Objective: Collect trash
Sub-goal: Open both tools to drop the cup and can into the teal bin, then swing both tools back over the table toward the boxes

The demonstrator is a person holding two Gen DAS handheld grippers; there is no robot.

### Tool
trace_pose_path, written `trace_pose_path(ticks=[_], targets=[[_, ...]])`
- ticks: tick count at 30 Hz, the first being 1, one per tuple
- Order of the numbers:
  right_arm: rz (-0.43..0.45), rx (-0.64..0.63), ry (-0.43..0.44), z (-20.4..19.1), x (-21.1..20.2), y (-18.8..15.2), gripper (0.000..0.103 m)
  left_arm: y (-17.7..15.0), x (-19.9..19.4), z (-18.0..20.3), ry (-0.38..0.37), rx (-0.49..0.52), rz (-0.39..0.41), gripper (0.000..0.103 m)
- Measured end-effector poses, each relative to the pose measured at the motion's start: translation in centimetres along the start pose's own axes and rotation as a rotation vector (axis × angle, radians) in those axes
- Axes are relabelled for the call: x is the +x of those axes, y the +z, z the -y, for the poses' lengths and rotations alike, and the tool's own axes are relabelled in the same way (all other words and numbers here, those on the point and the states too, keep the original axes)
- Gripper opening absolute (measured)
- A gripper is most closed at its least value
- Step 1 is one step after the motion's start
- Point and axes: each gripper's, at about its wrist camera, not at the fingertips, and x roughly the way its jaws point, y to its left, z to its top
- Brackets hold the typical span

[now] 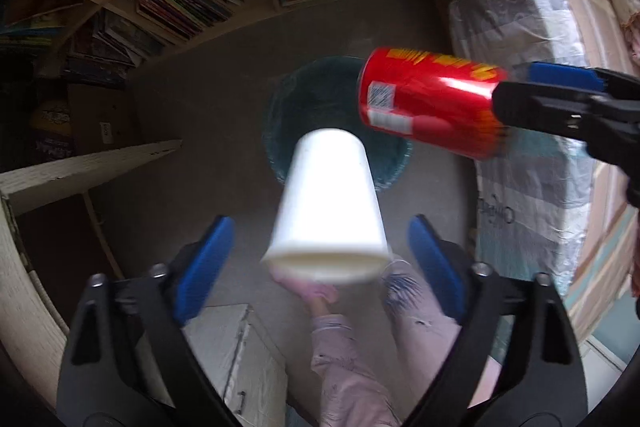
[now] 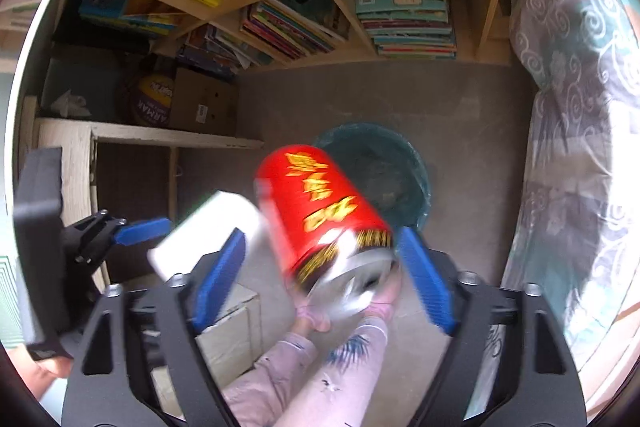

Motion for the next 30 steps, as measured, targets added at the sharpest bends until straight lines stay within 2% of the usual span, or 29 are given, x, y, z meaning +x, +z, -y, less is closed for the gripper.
trace_pose_path(ticks=[6, 16, 21, 30], targets=[[0.009, 0.011, 0.012, 0.6, -0.7, 0.3, 0.089, -0.4, -0.5, -0.5, -0.02, -0.01, 0.004, 0.091], [0.027, -0.044, 0.007, -0.3, -4.3, -0.3, 0.089, -3.2, -3.8, -2.1, -0.09, -0.12, 0.042, 0.094], [0.039, -0.136, 0.013, -2.9, -6.9, -0.7, 0.089, -5.4, -7.4, -3.6, -0.12, -0.191, 0.11, 0.096], [0.07, -0.321, 0.053, -10.0, -11.0, -0.6, 0.089, -9.6, -14.3, -6.5, -0.048, -0.323, 0.224, 0.096]])
